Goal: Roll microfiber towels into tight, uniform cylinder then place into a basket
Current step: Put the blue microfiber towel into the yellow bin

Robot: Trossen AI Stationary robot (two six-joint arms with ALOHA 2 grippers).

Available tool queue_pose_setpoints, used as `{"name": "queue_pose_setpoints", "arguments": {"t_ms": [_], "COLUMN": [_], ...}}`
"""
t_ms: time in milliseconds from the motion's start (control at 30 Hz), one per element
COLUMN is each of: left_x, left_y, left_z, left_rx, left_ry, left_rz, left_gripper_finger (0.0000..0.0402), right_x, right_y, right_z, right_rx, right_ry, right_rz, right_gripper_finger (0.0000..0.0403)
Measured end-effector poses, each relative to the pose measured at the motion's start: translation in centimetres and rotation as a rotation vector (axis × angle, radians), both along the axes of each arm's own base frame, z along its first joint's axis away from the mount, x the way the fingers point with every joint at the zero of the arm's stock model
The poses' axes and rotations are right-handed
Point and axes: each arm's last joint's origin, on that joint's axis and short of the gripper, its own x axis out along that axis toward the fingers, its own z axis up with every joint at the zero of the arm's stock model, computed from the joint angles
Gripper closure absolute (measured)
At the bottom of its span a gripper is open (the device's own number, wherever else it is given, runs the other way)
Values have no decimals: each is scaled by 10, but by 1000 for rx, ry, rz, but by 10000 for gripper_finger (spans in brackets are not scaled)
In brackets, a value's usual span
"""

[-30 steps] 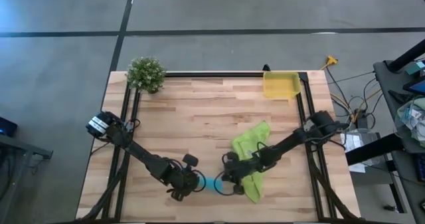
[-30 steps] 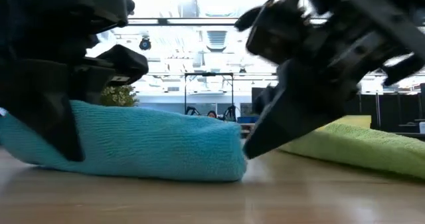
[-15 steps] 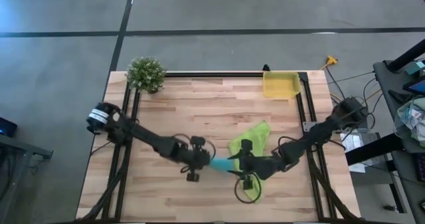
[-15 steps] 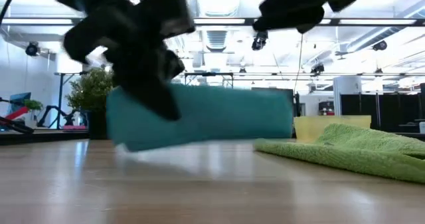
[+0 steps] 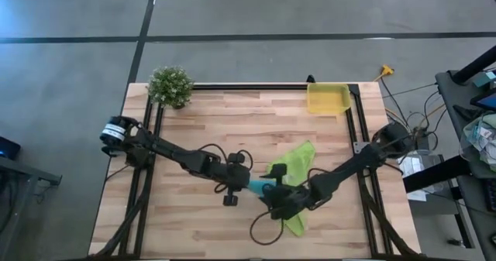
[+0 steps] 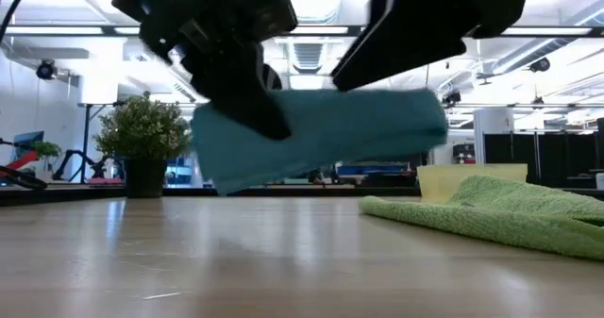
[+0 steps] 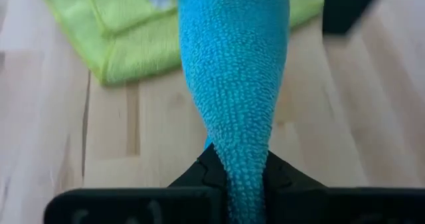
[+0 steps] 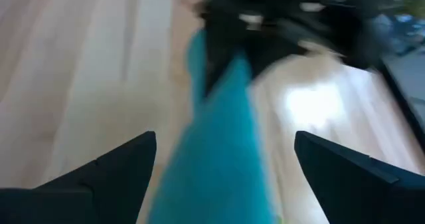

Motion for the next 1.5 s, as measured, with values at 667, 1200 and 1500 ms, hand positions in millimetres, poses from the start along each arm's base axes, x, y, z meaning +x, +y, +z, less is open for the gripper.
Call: {"name": "queue_pose_setpoints", "arguments": {"t_ms": [667, 1200, 1500], "left_x": [-3, -14, -15], "left_y": [-6, -4, -6], "left_z": [9, 26, 26], "left_rx": [-156, -197, -259], "left_ry": [-35, -66, -56], "left_rz": [-154, -184, -283], "left_gripper_finger": [380, 379, 379], "right_x": [35, 29, 29], "right_y": [18, 27, 27], "right_z": [-8, -10, -8], "right_rx": [-272, -283, -284], "right_ry": [337, 355, 344], "right_rz": [-47, -17, -14], "right_gripper_finger": [103, 311, 388]}}
